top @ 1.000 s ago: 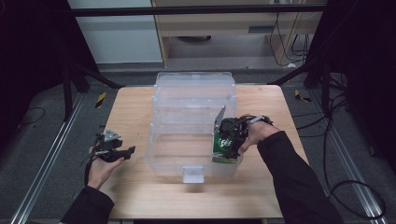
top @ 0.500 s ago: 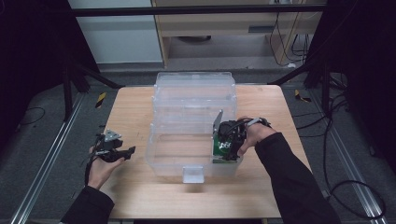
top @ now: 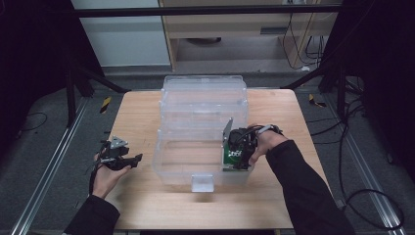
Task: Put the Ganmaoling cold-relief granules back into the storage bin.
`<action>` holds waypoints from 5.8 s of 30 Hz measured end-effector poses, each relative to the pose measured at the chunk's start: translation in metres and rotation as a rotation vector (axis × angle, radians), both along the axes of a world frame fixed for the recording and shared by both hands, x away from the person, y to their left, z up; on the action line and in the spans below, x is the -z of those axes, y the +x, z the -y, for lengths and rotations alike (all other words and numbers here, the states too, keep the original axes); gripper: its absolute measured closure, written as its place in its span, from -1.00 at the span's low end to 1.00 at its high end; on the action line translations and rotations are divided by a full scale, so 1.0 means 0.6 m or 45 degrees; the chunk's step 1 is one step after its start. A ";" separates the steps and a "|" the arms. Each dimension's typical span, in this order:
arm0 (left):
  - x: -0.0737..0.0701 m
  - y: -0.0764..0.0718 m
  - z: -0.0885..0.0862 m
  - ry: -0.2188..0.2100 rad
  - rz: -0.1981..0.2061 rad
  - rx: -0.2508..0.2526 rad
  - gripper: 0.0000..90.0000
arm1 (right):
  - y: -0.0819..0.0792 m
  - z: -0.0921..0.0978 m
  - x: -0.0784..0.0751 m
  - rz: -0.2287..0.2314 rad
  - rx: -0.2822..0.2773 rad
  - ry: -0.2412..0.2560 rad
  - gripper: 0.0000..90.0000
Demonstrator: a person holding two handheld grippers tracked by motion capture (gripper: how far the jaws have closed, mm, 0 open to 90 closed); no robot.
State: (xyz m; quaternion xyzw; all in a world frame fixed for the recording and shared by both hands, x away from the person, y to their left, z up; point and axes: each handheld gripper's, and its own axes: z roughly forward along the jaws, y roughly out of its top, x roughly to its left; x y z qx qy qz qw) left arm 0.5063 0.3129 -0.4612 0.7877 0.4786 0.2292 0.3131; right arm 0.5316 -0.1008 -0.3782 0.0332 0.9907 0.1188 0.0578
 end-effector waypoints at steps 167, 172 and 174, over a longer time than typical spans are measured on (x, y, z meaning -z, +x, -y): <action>0.010 0.003 0.008 0.052 -0.023 0.036 -0.17 | -0.005 0.024 -0.004 -0.015 0.057 0.070 -0.67; 0.010 0.003 0.006 0.042 -0.023 0.035 -0.17 | -0.014 0.037 -0.024 0.039 0.129 0.163 -0.62; 0.010 0.002 0.006 0.038 -0.022 0.033 -0.17 | -0.018 0.043 -0.032 0.058 0.175 0.196 -0.59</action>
